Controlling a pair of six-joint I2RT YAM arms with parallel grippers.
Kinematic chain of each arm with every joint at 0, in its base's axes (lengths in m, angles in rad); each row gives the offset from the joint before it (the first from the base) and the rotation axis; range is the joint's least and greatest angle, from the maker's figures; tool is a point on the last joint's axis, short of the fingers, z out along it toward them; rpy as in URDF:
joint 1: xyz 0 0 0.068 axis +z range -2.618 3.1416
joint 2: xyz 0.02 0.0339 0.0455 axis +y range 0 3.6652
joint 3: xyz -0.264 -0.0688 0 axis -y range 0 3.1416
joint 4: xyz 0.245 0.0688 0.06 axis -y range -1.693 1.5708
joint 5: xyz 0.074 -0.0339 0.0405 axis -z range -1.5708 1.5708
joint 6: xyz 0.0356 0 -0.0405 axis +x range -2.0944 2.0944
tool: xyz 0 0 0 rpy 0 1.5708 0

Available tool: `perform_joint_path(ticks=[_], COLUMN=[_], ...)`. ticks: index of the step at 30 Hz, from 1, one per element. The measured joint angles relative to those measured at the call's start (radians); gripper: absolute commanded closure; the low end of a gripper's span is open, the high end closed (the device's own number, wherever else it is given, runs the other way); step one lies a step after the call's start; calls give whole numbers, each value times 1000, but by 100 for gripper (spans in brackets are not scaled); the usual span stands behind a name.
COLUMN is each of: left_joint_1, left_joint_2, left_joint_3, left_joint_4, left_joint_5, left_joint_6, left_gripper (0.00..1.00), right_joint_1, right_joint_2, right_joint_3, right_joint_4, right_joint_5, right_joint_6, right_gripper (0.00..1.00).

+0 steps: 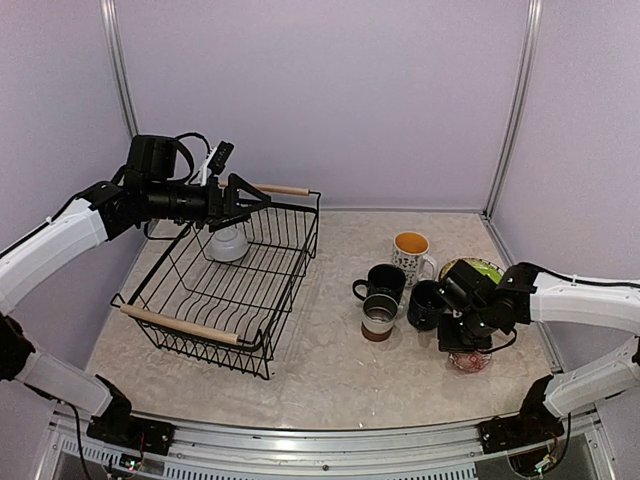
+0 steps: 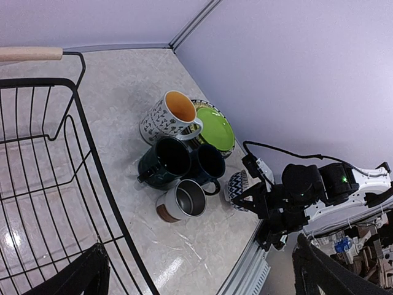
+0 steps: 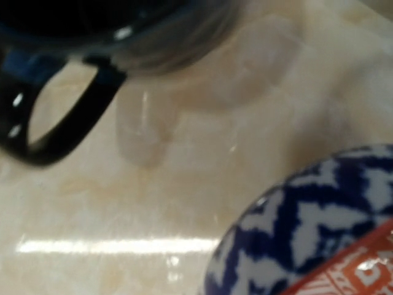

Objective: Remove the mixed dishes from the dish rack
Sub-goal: Place the bowl at the center of the board, then move the bowl to the dish rack.

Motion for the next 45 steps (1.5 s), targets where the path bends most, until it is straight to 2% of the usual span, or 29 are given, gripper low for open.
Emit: perform_joint_path(ticks=[6,10,15,21,27,34,40,45], left_joint_1=[0,0,0,0,1,23,91,153], left_joint_2=[-2,-2,-2,-2,1,47,179,315], left_joint_3=[1,7,14,16,26,67,130,189], left_joint_4=[-2,-6,-12,-28,-60,-111,-181,-236], left_joint_5=[-9,-11,-13,-32,-87,-215,-318,-356], left_joint_6=[9,12,14,20,37,68,86,93], left_gripper=[1,1,1,1,1,1,1,6], right_joint_1=[-32,-41,-48,-48,-48,-48,-48,-48], right_joint_2=[100,134,183,171,89,-76,-142,-172], right_joint_3=[8,23,23,44,68,68,30,0], right_joint_4=[59,74,121,124,114,140,215,261], right_joint_5=[-15,-16,-34,-37,-33,-4,-3,-4], right_joint_6=[-56,-79,-100,-109,-119,-124,-131,-147], right_gripper=[98,81,64,50,36,30,25,22])
